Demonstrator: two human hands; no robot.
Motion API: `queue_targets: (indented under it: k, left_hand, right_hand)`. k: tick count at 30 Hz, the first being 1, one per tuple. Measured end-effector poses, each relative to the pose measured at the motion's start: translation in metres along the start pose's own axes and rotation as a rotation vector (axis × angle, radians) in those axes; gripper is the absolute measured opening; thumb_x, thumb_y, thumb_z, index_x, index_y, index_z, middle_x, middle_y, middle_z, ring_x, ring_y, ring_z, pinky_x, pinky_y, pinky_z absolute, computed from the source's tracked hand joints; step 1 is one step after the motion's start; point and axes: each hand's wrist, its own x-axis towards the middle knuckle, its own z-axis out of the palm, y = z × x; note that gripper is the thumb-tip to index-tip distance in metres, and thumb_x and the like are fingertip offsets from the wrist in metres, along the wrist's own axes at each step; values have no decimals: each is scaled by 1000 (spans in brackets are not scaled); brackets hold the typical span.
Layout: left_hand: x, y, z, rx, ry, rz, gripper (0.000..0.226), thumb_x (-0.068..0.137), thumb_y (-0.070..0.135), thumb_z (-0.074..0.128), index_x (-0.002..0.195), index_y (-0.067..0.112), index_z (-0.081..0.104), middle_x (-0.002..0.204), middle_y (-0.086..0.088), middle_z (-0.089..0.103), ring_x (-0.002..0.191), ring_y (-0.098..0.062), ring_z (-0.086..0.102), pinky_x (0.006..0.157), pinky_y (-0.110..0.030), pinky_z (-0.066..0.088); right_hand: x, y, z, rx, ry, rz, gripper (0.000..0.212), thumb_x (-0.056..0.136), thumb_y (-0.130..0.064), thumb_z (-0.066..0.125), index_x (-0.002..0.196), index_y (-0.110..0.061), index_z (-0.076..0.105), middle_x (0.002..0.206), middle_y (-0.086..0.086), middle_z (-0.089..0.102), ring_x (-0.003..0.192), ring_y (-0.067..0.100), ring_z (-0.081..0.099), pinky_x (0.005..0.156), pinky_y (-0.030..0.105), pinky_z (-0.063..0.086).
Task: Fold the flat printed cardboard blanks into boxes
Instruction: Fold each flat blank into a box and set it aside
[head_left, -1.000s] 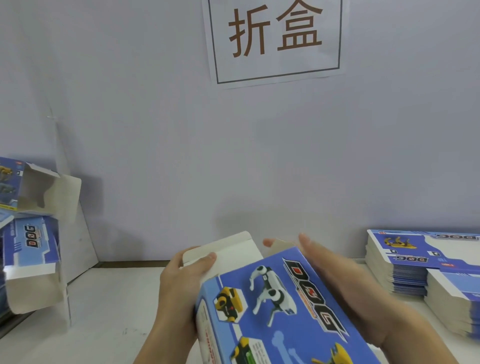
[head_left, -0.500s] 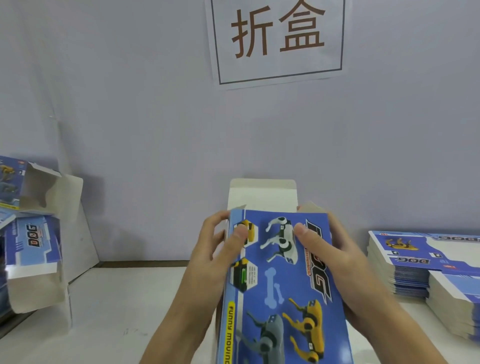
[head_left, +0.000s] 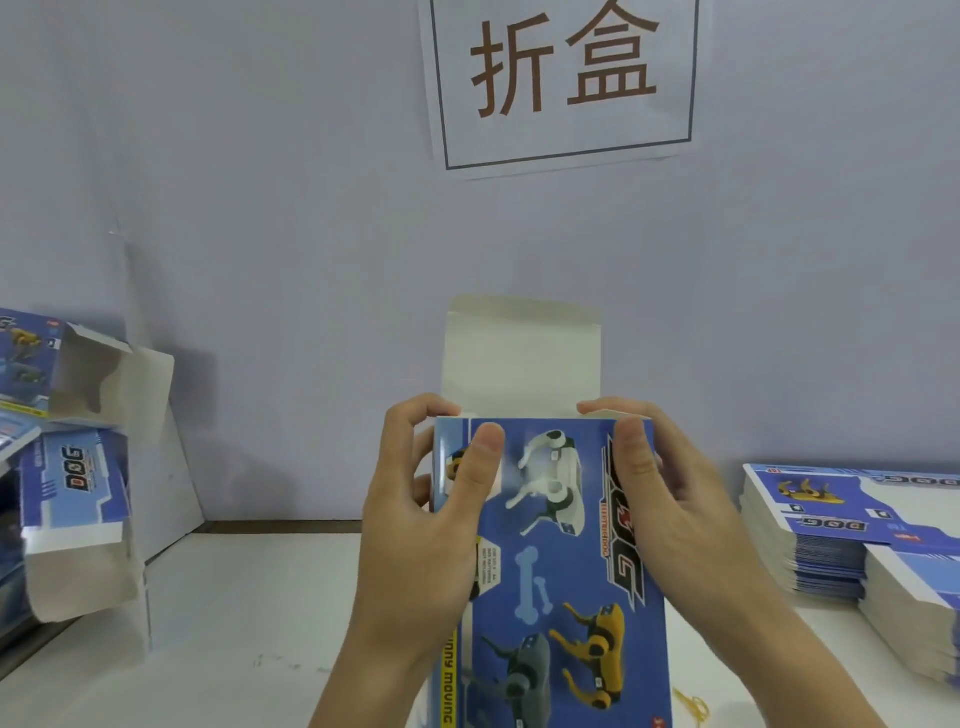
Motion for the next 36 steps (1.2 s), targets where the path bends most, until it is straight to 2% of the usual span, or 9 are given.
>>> queue_targets:
  k: [3, 5, 7, 12, 19, 22, 26, 32, 36]
  left_hand:
    - [0, -1, 4, 9, -11, 45, 37, 88, 61, 54, 105, 29, 49, 69, -3, 53, 61, -34, 54, 56, -45, 56]
    - [5, 1, 5, 30, 2, 59, 27, 101, 44, 44, 95, 19, 47, 54, 7, 43, 50, -4, 43, 52, -15, 44]
    - [5, 5, 5, 30, 2, 29, 25, 101, 41, 39, 82, 26, 45, 49, 10, 38, 44, -2, 35, 45, -11, 35]
    - [-1, 6, 2, 1, 60, -35, 25, 90, 20, 42, 67, 29, 42, 53, 13, 33, 43, -2, 32, 39, -14, 32]
    - [3, -5, -3, -73, 59, -155, 39, 95, 25, 45, 123, 53, 47, 69, 0, 57, 56, -10, 53, 48, -21, 46]
    - [3, -5, -1, -107, 12, -153, 27, 93, 23, 50, 107, 44, 60, 80, -6, 66, 64, -35, 59, 57, -43, 53]
    - [-1, -7, -1, -74, 111, -62, 18, 99, 16, 42, 83, 14, 50, 71, -14, 43, 53, -11, 43, 43, -23, 39]
    - [-4, -7, 1, -250, 155, -134, 49, 79, 60, 57, 91, 14, 67, 106, -17, 69, 90, -30, 71, 70, -40, 60]
    - [-4, -9, 2, -123, 30, -145, 40, 80, 57, 67, 93, 21, 56, 93, -30, 58, 89, -52, 63, 73, -67, 51]
  right_hand:
    - [6, -5, 0, 49, 21, 62, 43, 94, -56, 33, 87, -36, 70, 75, -3, 72, 75, 17, 70, 57, 22, 53]
    - [0, -8, 4, 96, 50, 63, 51, 87, -72, 32, 85, -38, 71, 79, 8, 74, 72, 24, 74, 57, 32, 59]
    - [-10, -9, 6, 85, 73, 67, 52, 88, -76, 39, 85, -34, 70, 78, 16, 71, 70, 32, 72, 60, 38, 58]
    - [-10, -13, 13, 76, 67, 96, 23, 78, -43, 44, 81, -33, 63, 64, 16, 55, 56, 27, 54, 47, 36, 44]
    - [-9, -5, 13, 87, 28, 136, 39, 76, -43, 40, 104, -63, 58, 70, -1, 69, 66, 20, 68, 59, 33, 54]
    - [-8, -3, 15, 120, 22, 145, 29, 77, -39, 40, 89, -49, 64, 71, 10, 68, 62, 24, 66, 54, 35, 51]
    - [-9, 4, 15, 162, 71, 133, 32, 78, -40, 41, 91, -12, 51, 77, 32, 53, 66, 34, 56, 63, 46, 43]
    - [-13, 6, 9, 276, 52, 172, 47, 79, -62, 43, 82, -21, 66, 77, 20, 72, 63, 31, 70, 52, 36, 54]
    - [-14, 2, 10, 246, -23, 152, 52, 72, -71, 55, 91, -23, 63, 85, 25, 69, 71, 39, 70, 63, 47, 56]
